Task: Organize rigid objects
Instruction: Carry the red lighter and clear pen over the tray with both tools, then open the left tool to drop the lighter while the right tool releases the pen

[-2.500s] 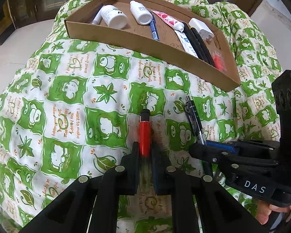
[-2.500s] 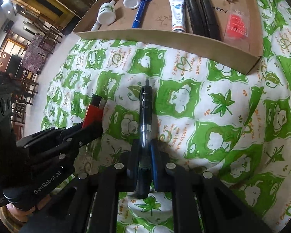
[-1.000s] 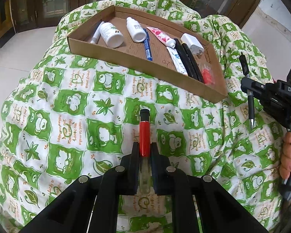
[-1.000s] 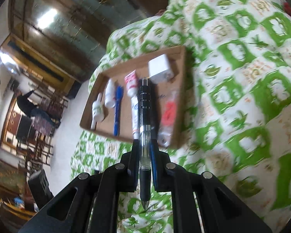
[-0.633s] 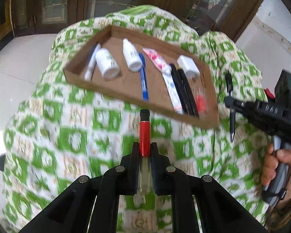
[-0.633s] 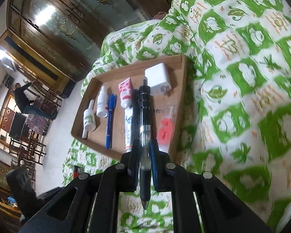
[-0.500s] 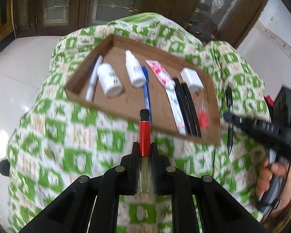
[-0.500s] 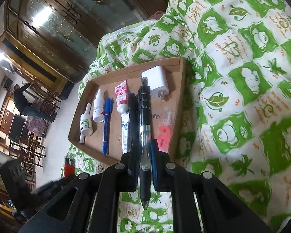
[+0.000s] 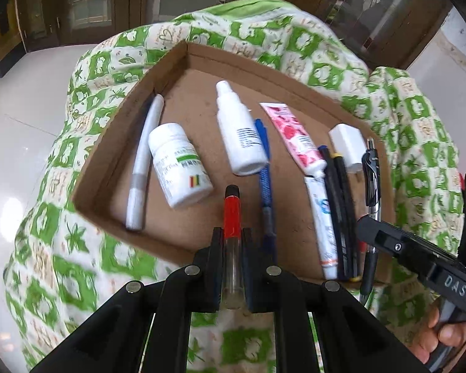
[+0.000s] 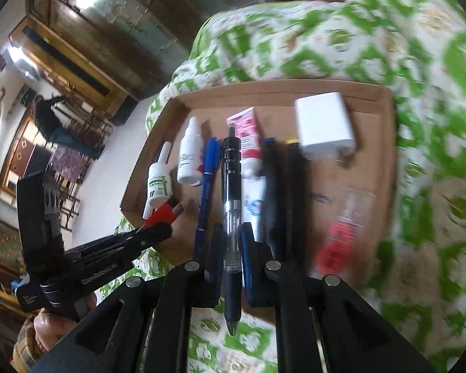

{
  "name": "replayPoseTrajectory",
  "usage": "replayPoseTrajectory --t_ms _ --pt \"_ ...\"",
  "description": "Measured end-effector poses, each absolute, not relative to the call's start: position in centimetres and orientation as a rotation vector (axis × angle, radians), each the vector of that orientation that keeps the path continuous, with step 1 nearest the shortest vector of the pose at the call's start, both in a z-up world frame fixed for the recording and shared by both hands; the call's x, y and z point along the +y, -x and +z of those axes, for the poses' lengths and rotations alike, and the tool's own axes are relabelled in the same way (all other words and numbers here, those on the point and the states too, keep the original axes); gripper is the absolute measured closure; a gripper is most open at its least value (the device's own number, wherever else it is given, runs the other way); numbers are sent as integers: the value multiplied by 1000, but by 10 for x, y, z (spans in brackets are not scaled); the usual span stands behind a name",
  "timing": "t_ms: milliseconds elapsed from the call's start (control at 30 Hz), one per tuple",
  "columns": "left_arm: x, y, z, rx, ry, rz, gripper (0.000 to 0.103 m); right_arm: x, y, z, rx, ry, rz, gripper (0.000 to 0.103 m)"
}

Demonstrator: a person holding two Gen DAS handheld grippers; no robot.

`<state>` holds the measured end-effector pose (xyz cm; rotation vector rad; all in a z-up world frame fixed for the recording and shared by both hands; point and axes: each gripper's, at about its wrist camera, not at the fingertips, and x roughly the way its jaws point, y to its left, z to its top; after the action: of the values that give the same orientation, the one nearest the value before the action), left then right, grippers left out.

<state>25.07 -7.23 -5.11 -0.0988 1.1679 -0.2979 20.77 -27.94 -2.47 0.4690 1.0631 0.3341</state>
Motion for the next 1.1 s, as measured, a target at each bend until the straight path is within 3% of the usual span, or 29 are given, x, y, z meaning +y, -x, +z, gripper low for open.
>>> replayPoseTrajectory --t_ms 400,733,933,1000,1067,1100 --pt "-58 -300 -57 1128 73 -236 93 -235 -250 -55 1155 -409 356 93" --pt "-85 -304 -54 1091 -8 -177 93 -229 -262 -60 1120 -401 337 92" --pt "-87 -274 -52 1088 -32 -164 91 -236 -243 -46 1061 -376 308 75" --pt "-90 -264 -48 1074 -62 -162 78 -241 -232 -39 1031 -369 290 69" --pt "-93 -251 -38 1039 -86 -156 47 -249 -218 -31 1000 -371 268 62" --pt "-95 -243 -35 1018 -94 -153 41 -253 -211 -27 987 -374 256 56"
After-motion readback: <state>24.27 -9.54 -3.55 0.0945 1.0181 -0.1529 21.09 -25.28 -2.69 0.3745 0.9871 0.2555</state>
